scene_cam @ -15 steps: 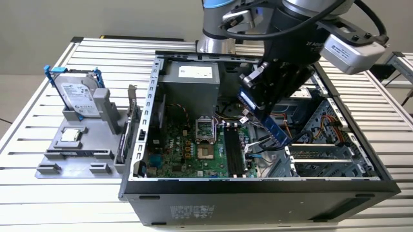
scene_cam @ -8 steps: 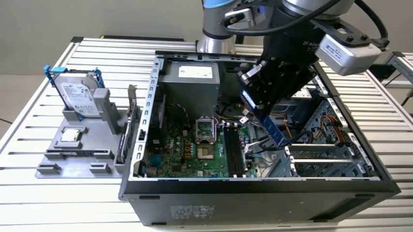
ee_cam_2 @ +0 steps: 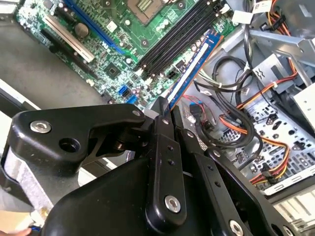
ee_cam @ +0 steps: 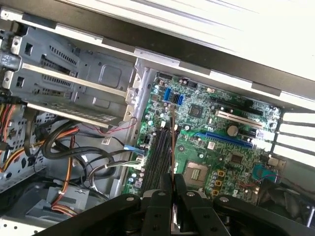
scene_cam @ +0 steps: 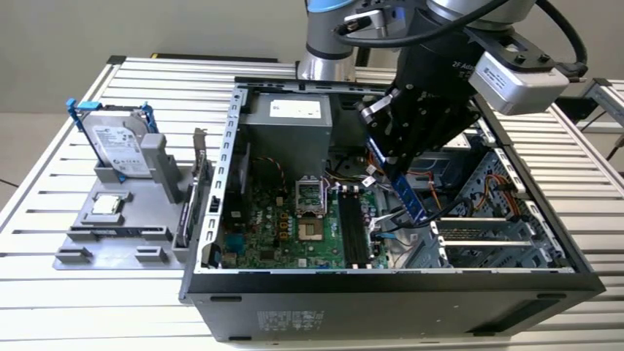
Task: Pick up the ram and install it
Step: 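Insert the ram into the slot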
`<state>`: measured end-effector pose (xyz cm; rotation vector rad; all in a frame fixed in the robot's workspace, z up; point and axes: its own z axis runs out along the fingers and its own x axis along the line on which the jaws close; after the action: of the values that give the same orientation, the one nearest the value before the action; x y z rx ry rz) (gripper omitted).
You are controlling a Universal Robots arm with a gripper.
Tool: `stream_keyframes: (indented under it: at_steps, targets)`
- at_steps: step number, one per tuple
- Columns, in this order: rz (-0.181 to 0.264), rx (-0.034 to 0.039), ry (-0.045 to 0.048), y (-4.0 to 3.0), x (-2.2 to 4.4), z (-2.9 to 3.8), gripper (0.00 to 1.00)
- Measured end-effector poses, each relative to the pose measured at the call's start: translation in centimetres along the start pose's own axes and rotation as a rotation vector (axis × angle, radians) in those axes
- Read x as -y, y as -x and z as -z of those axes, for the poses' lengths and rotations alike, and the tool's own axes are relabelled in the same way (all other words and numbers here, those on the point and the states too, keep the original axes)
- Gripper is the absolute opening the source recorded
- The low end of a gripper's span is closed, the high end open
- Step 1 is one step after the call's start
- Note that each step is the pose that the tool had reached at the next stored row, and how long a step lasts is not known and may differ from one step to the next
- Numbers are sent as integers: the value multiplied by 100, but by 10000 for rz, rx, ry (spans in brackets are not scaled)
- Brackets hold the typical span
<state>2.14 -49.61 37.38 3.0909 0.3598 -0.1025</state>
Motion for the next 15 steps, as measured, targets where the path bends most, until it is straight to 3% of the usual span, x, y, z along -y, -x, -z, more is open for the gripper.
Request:
stream_keyframes:
  at_steps: [7,15]
  targets:
    - [-27,1,-2,-1,0,0,0]
    - [-431,4,-30,-8,-2,-4,0]
